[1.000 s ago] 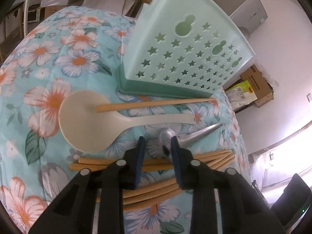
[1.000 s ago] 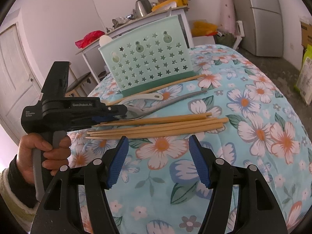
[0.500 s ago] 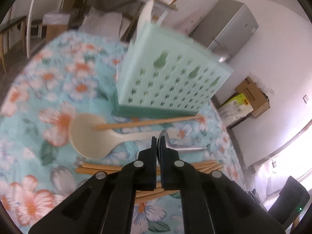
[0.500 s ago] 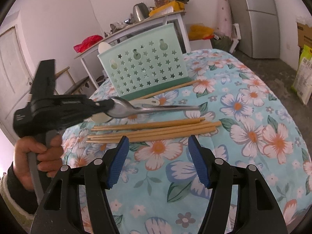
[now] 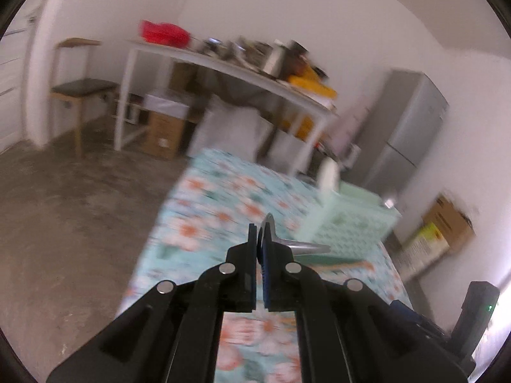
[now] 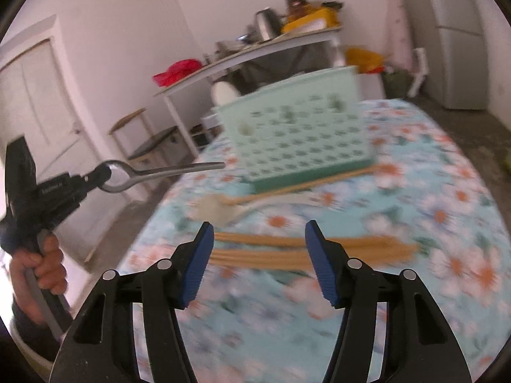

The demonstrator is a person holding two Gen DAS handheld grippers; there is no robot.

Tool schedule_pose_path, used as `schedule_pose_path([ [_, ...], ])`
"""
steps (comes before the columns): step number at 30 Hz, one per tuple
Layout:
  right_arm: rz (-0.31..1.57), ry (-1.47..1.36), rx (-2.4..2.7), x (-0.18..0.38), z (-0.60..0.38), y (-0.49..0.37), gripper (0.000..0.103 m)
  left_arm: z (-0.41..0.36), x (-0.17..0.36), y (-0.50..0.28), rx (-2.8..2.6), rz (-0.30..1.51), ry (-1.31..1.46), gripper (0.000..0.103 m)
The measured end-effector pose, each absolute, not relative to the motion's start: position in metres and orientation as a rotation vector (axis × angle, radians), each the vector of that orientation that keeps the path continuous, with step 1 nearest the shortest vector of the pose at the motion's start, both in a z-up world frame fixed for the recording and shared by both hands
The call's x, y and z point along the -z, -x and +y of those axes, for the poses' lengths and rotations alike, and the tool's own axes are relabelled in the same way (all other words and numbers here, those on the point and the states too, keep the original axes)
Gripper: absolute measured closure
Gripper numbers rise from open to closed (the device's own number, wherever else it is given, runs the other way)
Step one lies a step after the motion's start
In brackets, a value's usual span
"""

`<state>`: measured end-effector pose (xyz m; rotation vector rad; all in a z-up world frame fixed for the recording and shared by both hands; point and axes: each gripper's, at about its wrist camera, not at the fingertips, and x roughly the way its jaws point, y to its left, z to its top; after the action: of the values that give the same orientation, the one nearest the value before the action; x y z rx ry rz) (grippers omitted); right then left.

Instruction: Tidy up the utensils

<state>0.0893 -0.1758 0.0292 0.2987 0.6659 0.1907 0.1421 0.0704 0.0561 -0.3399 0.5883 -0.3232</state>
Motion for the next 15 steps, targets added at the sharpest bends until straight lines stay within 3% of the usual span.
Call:
schedule_pose_path([
  [15, 0.851, 0.185, -0.241, 0.021, -0.054, -0.197, 0.061, 0.138, -0.034, -0.15, 0.167, 0.541, 0.407, 0.101],
])
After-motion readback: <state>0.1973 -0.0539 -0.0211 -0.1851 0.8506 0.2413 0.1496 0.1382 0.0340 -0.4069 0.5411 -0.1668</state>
